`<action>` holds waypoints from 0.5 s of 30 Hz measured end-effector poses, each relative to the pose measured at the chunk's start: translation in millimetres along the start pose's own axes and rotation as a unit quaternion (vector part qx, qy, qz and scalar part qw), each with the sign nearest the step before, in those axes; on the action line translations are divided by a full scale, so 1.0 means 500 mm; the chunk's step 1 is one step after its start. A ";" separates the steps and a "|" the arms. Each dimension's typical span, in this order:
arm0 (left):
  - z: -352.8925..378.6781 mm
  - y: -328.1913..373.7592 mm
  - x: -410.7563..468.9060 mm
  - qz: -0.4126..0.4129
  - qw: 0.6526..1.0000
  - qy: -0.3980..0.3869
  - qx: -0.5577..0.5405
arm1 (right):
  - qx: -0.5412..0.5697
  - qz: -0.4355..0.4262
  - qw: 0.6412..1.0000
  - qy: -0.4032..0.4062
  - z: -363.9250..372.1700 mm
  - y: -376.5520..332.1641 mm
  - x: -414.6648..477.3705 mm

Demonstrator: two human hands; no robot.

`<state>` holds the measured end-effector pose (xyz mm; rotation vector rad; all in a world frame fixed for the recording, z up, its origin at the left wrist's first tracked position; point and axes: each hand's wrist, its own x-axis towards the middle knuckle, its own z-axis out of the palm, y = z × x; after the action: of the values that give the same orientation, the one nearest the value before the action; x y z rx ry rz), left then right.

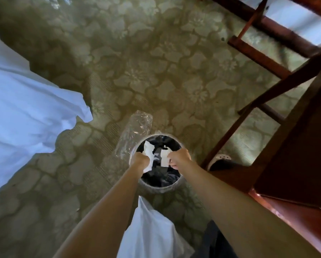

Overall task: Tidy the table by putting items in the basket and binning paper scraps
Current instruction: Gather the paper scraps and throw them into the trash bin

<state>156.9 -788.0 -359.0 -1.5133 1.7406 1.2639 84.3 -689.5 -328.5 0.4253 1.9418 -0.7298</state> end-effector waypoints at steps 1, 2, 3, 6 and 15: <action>0.001 -0.001 0.007 -0.018 0.998 -0.016 -0.052 | 0.010 0.013 1.000 -0.015 0.009 0.002 0.011; 0.002 -0.004 0.015 -0.032 0.995 -0.022 -0.095 | 0.017 0.027 0.999 -0.034 0.014 0.005 0.014; 0.002 -0.007 0.024 -0.046 0.989 -0.024 -0.136 | 0.021 0.038 0.998 -0.045 0.019 0.007 0.017; 0.002 -0.005 0.027 -0.056 0.976 -0.037 -0.208 | 0.040 0.044 0.997 -0.051 0.020 0.013 0.026; -0.034 0.043 -0.049 0.037 0.971 0.012 -0.234 | 0.088 -0.044 0.995 0.002 -0.028 -0.005 -0.048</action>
<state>145.7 -792.1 -324.1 -1.7298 1.5939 1.7960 84.2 -681.9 -301.8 0.4503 1.9162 -0.9615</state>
